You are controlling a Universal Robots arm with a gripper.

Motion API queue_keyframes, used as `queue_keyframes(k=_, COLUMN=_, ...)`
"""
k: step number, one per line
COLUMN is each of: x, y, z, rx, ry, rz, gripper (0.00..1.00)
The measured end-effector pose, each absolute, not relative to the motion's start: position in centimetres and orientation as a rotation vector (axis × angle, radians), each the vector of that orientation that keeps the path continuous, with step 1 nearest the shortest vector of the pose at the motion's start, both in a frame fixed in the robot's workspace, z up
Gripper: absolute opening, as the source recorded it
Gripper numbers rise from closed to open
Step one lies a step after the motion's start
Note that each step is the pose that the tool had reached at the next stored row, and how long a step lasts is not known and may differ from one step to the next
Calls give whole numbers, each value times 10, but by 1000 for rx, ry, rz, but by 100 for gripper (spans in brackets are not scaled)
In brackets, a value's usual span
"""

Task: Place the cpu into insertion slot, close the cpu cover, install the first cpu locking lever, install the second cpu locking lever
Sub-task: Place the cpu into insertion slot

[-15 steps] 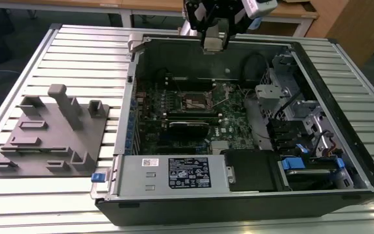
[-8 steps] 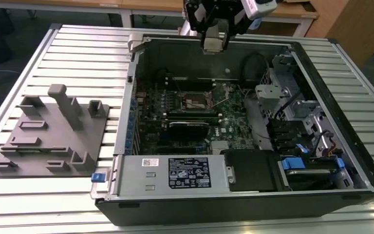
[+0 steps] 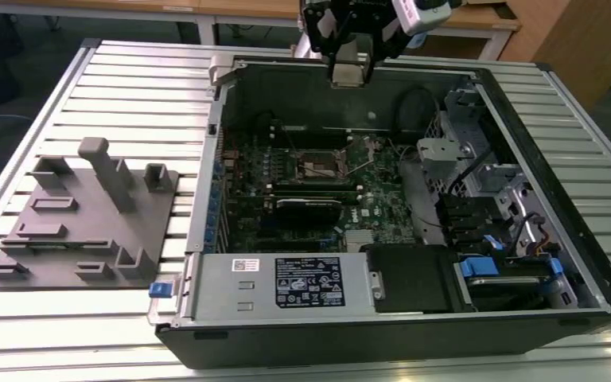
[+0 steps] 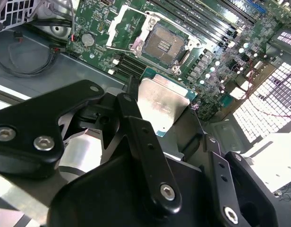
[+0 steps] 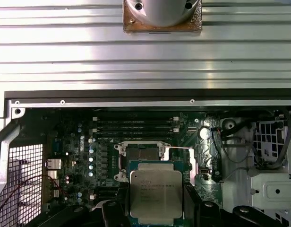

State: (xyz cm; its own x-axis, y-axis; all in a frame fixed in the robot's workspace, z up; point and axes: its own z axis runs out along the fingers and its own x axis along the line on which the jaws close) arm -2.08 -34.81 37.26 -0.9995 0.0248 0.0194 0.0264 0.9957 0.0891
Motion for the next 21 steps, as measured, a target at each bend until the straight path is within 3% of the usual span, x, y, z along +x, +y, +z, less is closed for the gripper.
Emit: queue_keyframes(k=21, x=-21, y=-348, z=363, rx=-40, ry=-3120, rz=-140, gripper=54)
